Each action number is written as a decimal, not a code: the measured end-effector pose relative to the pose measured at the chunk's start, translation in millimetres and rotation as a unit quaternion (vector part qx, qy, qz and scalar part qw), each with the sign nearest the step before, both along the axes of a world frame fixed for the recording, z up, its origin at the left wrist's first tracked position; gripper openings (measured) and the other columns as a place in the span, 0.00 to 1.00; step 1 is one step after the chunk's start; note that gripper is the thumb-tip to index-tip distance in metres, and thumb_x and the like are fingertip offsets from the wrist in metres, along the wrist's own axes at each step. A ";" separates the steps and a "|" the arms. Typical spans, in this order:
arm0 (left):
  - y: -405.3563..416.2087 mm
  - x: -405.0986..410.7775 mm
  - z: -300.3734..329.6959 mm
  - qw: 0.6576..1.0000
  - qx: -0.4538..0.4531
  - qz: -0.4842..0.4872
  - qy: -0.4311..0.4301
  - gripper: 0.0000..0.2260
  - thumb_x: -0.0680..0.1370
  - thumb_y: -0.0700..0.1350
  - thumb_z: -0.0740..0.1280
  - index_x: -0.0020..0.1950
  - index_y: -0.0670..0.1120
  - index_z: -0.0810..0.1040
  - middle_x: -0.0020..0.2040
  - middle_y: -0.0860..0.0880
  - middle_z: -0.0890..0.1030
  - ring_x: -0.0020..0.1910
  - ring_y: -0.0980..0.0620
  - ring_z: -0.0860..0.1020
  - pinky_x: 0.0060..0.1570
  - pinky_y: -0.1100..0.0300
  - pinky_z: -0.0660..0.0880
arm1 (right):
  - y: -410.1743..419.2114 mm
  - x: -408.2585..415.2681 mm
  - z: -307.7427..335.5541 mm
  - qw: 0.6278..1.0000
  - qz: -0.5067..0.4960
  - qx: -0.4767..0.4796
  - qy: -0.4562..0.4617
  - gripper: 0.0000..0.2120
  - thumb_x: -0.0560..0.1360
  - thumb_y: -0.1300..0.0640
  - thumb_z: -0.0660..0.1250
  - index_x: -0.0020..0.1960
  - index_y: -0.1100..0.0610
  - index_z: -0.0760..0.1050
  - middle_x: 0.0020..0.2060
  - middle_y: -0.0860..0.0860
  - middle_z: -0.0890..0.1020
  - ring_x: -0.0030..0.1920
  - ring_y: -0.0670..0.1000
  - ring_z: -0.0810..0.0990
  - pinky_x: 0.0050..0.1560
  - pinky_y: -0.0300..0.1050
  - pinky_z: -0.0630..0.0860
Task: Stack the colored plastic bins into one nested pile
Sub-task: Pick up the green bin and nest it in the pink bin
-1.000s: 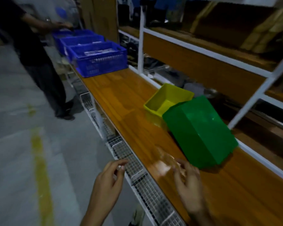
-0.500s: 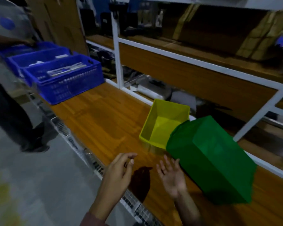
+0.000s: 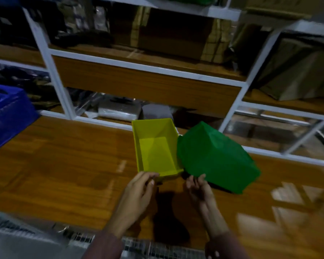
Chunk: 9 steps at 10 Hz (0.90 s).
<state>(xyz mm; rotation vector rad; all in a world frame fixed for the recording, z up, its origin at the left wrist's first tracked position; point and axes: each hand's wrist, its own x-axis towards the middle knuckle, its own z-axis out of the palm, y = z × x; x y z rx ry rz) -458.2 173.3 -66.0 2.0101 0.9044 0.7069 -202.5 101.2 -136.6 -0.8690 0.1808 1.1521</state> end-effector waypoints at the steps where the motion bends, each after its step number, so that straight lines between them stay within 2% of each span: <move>1: 10.9 16.2 -8.2 0.999 0.014 -0.037 -0.015 0.11 0.87 0.48 0.63 0.66 0.55 0.81 0.61 0.62 0.79 0.59 0.65 0.79 0.51 0.65 0.77 | -18.7 -2.8 29.4 0.999 -0.031 -0.001 -0.032 0.24 0.62 0.47 0.85 0.51 0.52 0.77 0.40 0.46 0.84 0.42 0.43 0.80 0.42 0.34 0.81; 2: 13.3 46.2 -6.5 0.998 -0.011 -0.049 -0.034 0.11 0.86 0.49 0.64 0.66 0.53 0.82 0.60 0.57 0.82 0.56 0.67 0.80 0.53 0.66 0.78 | -42.0 4.0 30.4 0.995 -0.085 0.059 0.011 0.42 0.42 0.59 0.92 0.51 0.53 0.77 0.44 0.53 0.80 0.42 0.48 0.76 0.32 0.39 0.82; 3: 0.3 86.4 0.8 0.977 -0.189 -0.063 -0.081 0.20 0.82 0.52 0.70 0.73 0.48 0.78 0.57 0.55 0.84 0.51 0.72 0.81 0.56 0.69 0.78 | -68.5 -9.5 38.3 0.992 -0.100 0.080 -0.020 0.33 0.49 0.61 0.91 0.47 0.53 0.78 0.42 0.52 0.82 0.36 0.49 0.82 0.37 0.44 0.83; 4: -19.0 119.0 9.9 0.889 -0.406 -0.083 -0.193 0.27 0.81 0.48 0.73 0.78 0.45 0.70 0.58 0.49 0.85 0.59 0.53 0.84 0.70 0.47 0.78 | -101.6 -18.4 41.7 0.991 -0.117 0.053 -0.044 0.20 0.62 0.62 0.83 0.47 0.50 0.77 0.39 0.51 0.82 0.33 0.49 0.83 0.39 0.44 0.81; 5: -42.9 134.7 21.6 0.806 -0.520 -0.076 -0.271 0.26 0.81 0.48 0.71 0.78 0.49 0.69 0.69 0.42 0.83 0.66 0.41 0.83 0.70 0.40 0.77 | -138.4 -15.8 45.5 0.991 -0.100 0.060 -0.072 0.27 0.60 0.60 0.88 0.54 0.53 0.79 0.46 0.52 0.84 0.39 0.50 0.83 0.40 0.45 0.83; 6: -67.6 152.4 32.1 0.748 -0.598 -0.080 -0.276 0.19 0.86 0.56 0.60 0.74 0.50 0.74 0.69 0.43 0.83 0.67 0.39 0.82 0.71 0.34 0.74 | -175.8 -2.7 46.6 0.989 -0.067 0.053 -0.120 0.13 0.76 0.61 0.75 0.58 0.55 0.76 0.53 0.57 0.80 0.46 0.52 0.81 0.52 0.52 0.78; 7: -96.1 175.0 40.3 0.664 -0.678 -0.066 -0.310 0.23 0.86 0.62 0.54 0.70 0.50 0.78 0.66 0.40 0.84 0.67 0.37 0.81 0.68 0.34 0.75 | -213.0 9.8 47.3 0.982 -0.017 0.020 -0.188 0.17 0.78 0.66 0.71 0.66 0.60 0.75 0.60 0.63 0.79 0.51 0.57 0.80 0.57 0.58 0.74; 8: -124.9 193.3 54.2 0.642 -0.678 -0.075 -0.350 0.26 0.86 0.62 0.57 0.71 0.46 0.80 0.66 0.38 0.85 0.65 0.37 0.84 0.63 0.37 0.81 | -250.8 20.5 57.1 0.965 0.007 -0.023 -0.260 0.13 0.81 0.67 0.67 0.65 0.63 0.79 0.59 0.61 0.84 0.54 0.58 0.85 0.58 0.57 0.81; 9: -150.0 205.9 67.4 0.738 -0.581 -0.107 -0.327 0.30 0.84 0.66 0.59 0.74 0.45 0.79 0.68 0.38 0.83 0.66 0.39 0.84 0.65 0.37 0.81 | -317.1 53.5 61.7 0.965 -0.071 -0.028 -0.253 0.17 0.80 0.75 0.59 0.51 0.63 0.86 0.46 0.59 0.89 0.49 0.55 0.88 0.53 0.53 0.87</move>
